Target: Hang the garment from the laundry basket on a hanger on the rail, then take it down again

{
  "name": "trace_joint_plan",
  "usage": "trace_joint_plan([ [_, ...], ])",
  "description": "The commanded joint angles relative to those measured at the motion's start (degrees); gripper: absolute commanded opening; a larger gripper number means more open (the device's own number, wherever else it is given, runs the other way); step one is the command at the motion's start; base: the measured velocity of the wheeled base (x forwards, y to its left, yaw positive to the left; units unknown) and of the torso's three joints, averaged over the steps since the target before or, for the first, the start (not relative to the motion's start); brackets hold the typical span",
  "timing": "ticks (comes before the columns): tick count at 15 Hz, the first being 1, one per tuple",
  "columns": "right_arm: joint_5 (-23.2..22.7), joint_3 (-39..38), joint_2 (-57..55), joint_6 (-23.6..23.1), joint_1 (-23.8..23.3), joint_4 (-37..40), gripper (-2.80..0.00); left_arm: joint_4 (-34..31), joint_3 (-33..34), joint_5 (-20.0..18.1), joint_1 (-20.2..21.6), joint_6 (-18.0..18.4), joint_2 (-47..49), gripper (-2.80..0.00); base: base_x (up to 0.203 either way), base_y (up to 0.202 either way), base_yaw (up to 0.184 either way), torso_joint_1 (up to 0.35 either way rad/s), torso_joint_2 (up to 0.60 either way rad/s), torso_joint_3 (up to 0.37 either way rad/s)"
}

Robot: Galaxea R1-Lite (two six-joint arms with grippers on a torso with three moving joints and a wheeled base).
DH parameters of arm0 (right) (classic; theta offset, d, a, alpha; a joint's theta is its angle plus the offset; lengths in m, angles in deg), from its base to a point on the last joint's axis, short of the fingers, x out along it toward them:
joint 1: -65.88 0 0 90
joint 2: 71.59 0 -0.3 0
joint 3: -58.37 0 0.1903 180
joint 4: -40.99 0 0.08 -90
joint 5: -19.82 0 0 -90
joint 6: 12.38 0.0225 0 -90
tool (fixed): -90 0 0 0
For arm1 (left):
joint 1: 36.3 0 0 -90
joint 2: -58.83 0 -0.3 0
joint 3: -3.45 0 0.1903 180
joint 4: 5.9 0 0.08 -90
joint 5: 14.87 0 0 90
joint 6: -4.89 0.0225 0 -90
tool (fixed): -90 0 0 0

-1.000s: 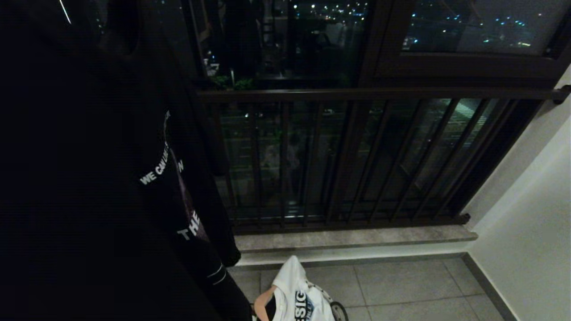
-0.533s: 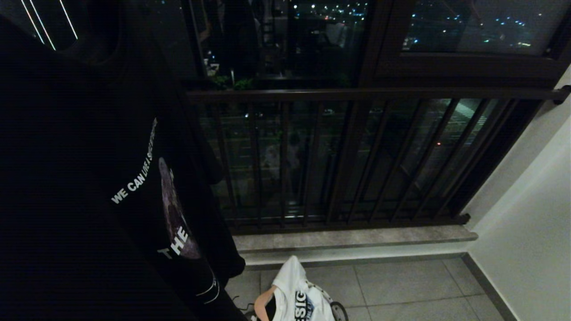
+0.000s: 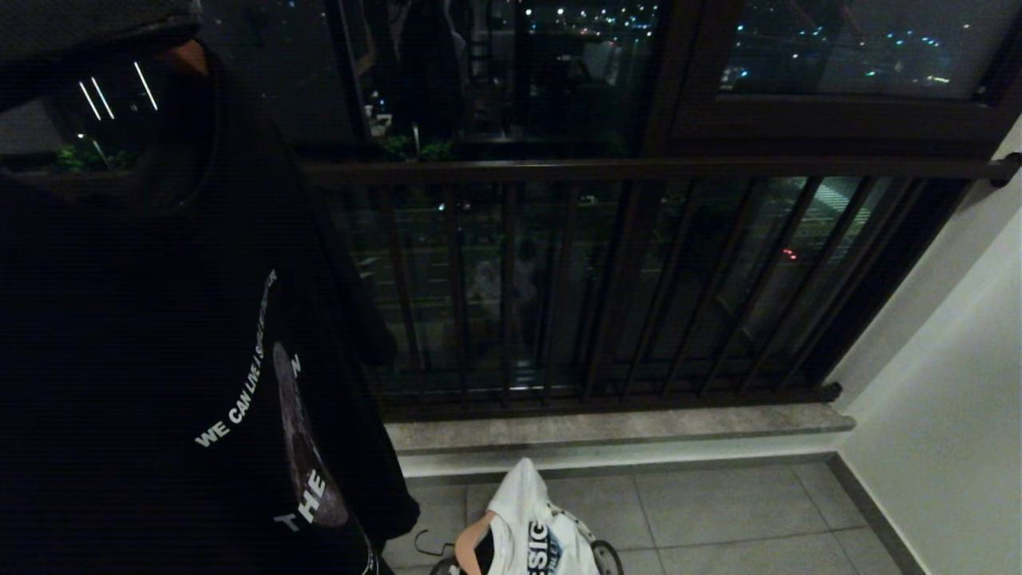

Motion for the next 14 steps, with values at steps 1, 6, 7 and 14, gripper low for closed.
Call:
trace_joint_plan([
  [1,0.0,0.0,-0.1,0.0,0.0,0.0,-2.80,0.2,1.6,-0.2,0.0,-0.2,-0.3,-2.80,0.000,0.000,0.000,0.000,0.00,0.000],
  [6,0.0,0.0,-0.1,0.0,0.0,0.0,-2.80,0.5,4.5,-0.1,0.0,0.1,-0.3,-2.80,0.000,0.000,0.000,0.000,0.00,0.000],
  [7,0.0,0.0,-0.1,0.0,0.0,0.0,-2.80,0.5,4.8,-0.1,0.1,0.7,-0.2,-2.80,0.000,0.000,0.000,0.000,0.00,0.000],
  [14,0.0,0.0,-0.1,0.0,0.0,0.0,-2.80,0.6,7.4,0.1,0.1,3.4,1.8,-2.80,0.000,0.000,0.000,0.000,0.00,0.000],
])
